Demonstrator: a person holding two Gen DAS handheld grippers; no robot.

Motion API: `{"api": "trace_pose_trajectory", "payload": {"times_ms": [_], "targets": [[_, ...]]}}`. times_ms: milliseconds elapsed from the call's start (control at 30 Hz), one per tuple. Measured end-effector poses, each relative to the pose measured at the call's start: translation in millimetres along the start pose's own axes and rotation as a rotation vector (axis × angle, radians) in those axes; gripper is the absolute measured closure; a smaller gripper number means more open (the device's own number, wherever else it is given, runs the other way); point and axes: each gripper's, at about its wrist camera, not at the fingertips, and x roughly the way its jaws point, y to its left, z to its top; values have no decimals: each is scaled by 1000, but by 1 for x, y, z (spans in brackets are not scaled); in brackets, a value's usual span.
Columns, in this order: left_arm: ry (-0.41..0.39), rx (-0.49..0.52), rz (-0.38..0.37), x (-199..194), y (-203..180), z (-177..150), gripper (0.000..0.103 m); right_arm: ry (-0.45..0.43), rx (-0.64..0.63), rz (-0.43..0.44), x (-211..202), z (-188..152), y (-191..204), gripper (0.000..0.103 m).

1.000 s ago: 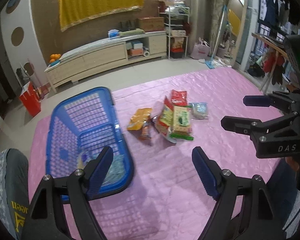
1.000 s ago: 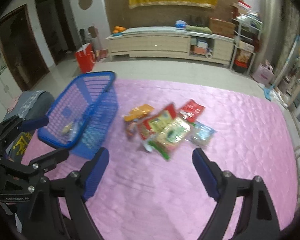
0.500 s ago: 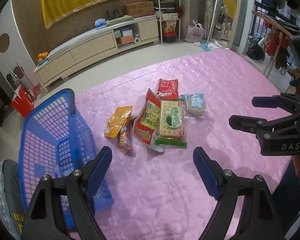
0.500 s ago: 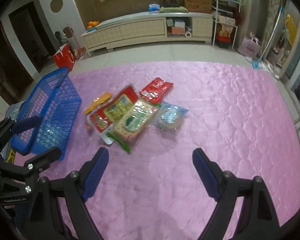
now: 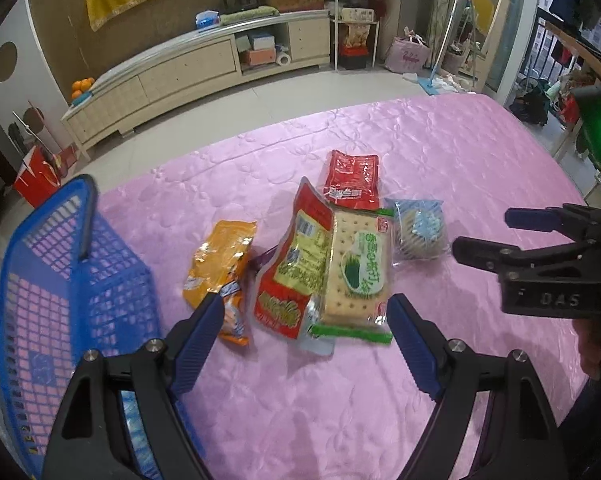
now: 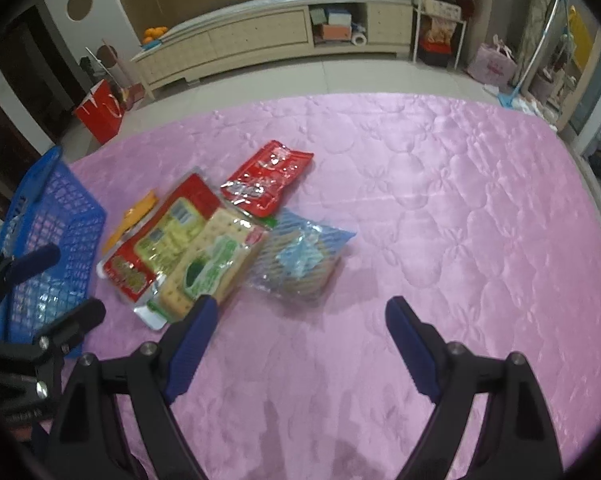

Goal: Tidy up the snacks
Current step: 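Move the left tool back toward the remaining snack pile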

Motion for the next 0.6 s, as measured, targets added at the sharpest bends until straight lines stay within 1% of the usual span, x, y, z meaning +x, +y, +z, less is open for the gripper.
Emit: {"api": "trace_pose_trajectory", "payload": {"times_ms": [100,333,467,533,600], "targets": [[16,4,6,14,-4,5,21,26,13,-5,12,8,-3,14],[61,-58,-8,40,-5,14,21,96,54,-33,40,28,-4,15],[72,-45,-4,51,-6,18,21,124,65,-59,52,30,-3,15],[78,-40,1,55,-7,18,21,137,70,-58,57,31,-3,15],[83,-42,-9,56,-7,17,21,146,79,-61,61,32,-4,17]]}}
